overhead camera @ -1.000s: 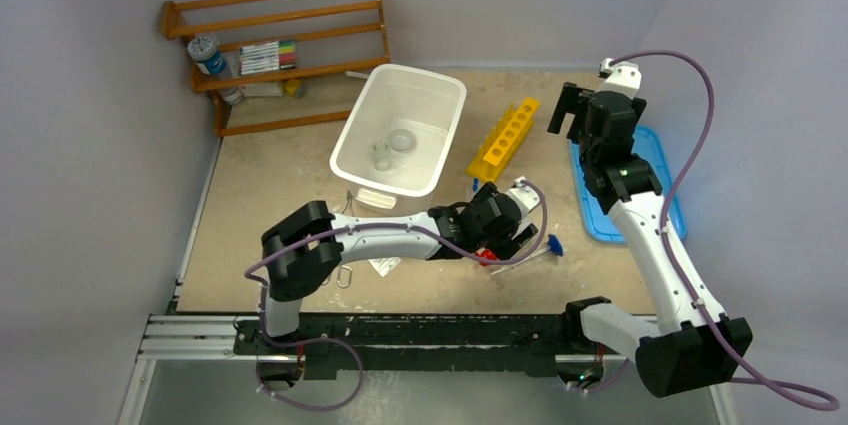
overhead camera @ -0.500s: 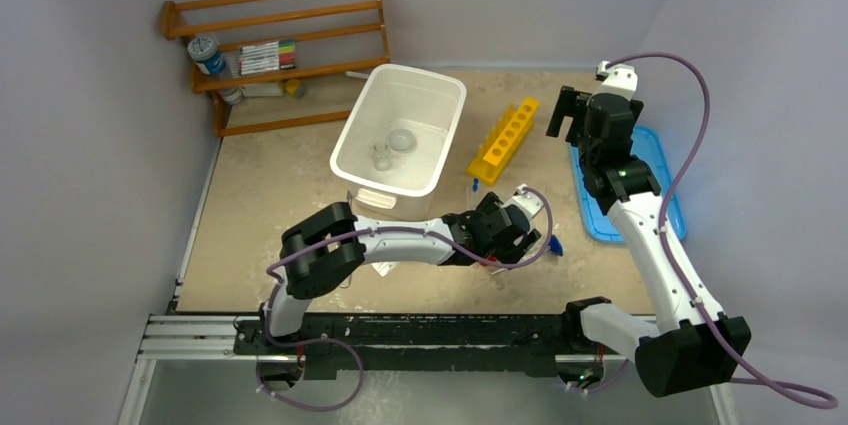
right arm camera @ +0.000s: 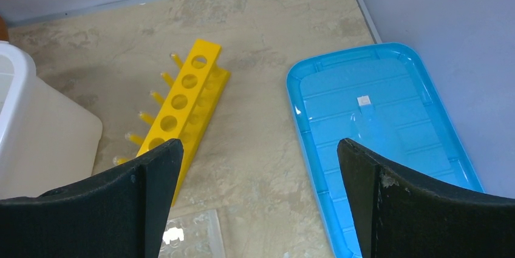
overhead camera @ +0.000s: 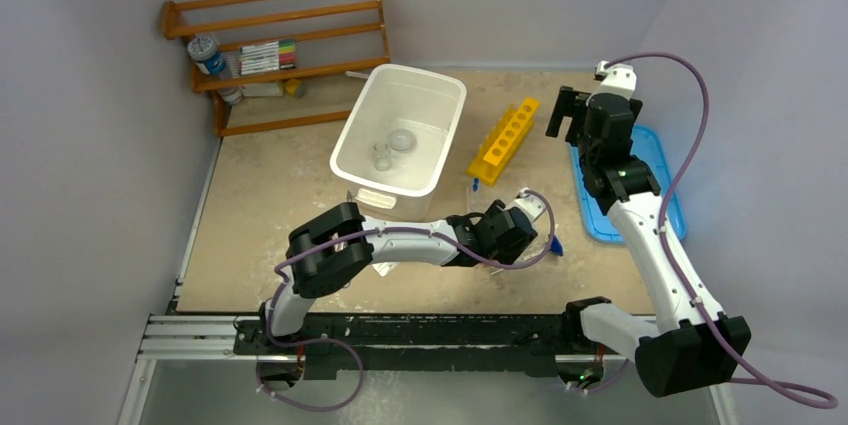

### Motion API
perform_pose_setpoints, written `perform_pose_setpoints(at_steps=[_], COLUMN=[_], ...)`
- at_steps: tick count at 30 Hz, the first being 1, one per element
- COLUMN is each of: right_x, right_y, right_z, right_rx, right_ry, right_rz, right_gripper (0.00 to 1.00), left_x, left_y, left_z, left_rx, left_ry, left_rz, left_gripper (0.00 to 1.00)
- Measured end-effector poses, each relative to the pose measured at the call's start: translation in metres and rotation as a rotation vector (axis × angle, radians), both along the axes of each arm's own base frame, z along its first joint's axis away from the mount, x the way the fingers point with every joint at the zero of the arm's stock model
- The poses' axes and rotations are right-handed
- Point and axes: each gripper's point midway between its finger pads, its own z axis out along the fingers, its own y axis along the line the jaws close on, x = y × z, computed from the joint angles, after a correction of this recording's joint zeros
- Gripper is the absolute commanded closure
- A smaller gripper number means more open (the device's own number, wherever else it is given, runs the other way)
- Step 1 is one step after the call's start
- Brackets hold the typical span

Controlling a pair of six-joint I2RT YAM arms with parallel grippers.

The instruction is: Organize the chemistry lab equipment

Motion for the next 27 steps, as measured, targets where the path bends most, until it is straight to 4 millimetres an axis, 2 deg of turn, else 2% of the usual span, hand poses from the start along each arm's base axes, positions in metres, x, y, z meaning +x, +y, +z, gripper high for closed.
perform_pose_setpoints(at_steps=[6,11,15,21,27], right_x=[0.001,0.001,0.001,0.001,0.002], right_y=[0.002,0.002,0.002,0.002,0.002], right_z=[-0.002,-0.003,-0.003,-0.002,-0.003], right_rx=[0.002,0.001,0.002,-0.001,-0.003], right_ry=[0.002,0.004,0.0,-0.001,0.001], right_rz=[0.014,0.014,0.015,0.016,0.015], right_gripper=[0.0,0.0,0.0,0.0,0.0], left_x=[-0.001,-0.002,-0.003,-0.002,0.001], left_y=[-0.001,-0.001,-0.003,-0.004,-0.004], left_z=[0.0,0.001,0.006,0.028,0.063], left_rx=[-0.002,0.001,0.002,-0.018,-0.045], left_ry=[0.003,0.01,0.016,0.002,-0.027], left_rz=[-0.003,-0.009,-0.017,-0.021,-0.016], left_gripper=[0.59,0.6,0.66,0.69,0.69])
